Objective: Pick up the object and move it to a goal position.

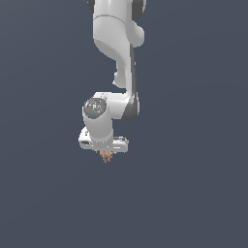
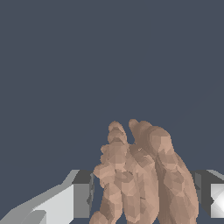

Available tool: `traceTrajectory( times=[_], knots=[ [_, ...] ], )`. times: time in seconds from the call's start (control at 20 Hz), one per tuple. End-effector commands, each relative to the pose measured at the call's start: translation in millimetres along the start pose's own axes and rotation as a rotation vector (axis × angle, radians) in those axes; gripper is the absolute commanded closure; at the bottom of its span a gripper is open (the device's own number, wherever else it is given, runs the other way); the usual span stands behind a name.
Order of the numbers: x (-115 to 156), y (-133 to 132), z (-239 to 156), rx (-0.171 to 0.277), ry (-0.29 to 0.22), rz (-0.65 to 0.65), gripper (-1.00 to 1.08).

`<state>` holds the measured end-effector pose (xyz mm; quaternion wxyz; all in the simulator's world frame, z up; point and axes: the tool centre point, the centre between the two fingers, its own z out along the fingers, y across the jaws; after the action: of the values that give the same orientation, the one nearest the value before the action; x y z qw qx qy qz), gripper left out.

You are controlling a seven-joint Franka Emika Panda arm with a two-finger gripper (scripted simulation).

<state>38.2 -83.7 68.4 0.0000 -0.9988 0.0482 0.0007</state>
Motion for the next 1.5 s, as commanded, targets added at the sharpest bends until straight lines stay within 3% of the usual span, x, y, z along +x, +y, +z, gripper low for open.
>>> traceTrajectory(
  times=[0.0, 0.45, 1.45],
  knots=[
    [-1.6, 1.6, -12.2, 0.000, 0.002, 0.000, 1.08],
    [-15.0, 10.1, -87.7, 0.000, 0.002, 0.000, 1.08],
    [-52.1, 37.4, -325.1, 0.000, 0.002, 0.001, 1.08]
  ],
)
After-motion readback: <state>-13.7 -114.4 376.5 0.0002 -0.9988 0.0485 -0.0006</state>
